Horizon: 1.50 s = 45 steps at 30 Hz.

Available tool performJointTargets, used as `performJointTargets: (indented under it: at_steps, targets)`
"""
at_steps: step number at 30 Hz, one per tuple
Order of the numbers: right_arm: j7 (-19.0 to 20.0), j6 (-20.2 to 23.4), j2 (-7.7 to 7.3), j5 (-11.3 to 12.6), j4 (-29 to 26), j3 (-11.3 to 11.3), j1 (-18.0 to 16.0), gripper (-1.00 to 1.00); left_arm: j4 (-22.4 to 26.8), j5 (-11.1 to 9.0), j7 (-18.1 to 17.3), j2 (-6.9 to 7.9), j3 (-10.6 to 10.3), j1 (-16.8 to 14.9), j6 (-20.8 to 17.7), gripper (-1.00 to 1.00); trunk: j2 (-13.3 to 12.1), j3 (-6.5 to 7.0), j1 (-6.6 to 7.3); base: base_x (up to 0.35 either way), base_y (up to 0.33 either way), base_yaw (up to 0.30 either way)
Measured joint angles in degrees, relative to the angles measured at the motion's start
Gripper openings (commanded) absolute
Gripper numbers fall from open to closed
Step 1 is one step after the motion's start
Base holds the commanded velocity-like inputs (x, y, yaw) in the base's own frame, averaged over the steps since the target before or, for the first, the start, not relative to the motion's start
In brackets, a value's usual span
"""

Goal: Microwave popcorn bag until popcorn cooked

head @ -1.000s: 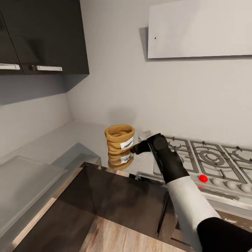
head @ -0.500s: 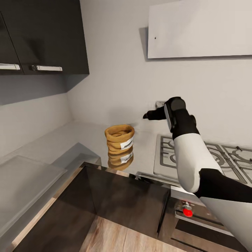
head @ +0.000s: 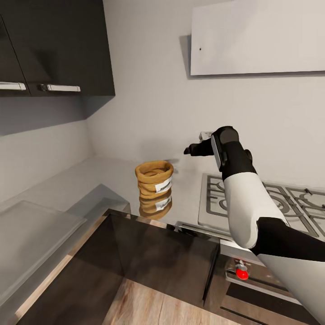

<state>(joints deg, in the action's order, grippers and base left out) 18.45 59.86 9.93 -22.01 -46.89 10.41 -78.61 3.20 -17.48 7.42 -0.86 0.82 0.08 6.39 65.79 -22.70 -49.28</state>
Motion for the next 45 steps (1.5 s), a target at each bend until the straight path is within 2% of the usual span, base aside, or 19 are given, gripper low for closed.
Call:
performJointTargets:
  at_steps: [5,9,16,23,27,29,45]
  targets:
    - [-0.43,-0.01,0.0,-0.2,0.47,0.17,0.0,1.0,0.01,0.0,-0.01,0.0,0.0,0.02,0.01,1.0,0.0,0.0,0.0,0.0,0.0,0.08]
    - [-0.44,-0.01,0.0,-0.32,4.28,0.26,0.0,1.0,0.07,0.0,0.05,-0.03,0.0,0.0,0.01,1.0,0.0,0.0,0.0,0.0,0.0,0.271]
    - [-0.87,-0.01,0.0,-0.45,5.44,0.28,0.0,1.0,0.15,-0.16,0.08,0.0,0.0,0.02,0.01,1.0,0.0,0.0,0.0,0.0,0.0,0.298]
    - [-5.23,-0.01,0.0,-0.63,5.22,0.37,-0.01,1.0,0.23,-0.17,0.09,-0.05,0.06,0.01,0.01,1.0,0.0,0.0,0.0,0.0,0.0,0.299]
    - [-12.37,-0.02,0.0,-0.66,4.83,0.32,-0.01,1.0,0.24,-0.17,0.09,0.0,0.04,0.02,-0.06,1.0,0.0,0.0,0.0,0.0,0.0,0.116]
    - [-14.47,-0.01,0.0,-0.71,4.73,0.31,0.0,1.0,0.25,-0.17,0.09,0.0,0.04,0.01,-0.08,1.0,0.0,0.0,0.0,0.0,0.0,0.02]
    - [-15.51,-0.01,0.0,-0.74,5.12,0.42,0.0,1.0,0.08,-0.18,0.0,0.0,0.0,0.03,-0.1,1.0,0.0,0.0,0.0,0.115,0.0,0.001]
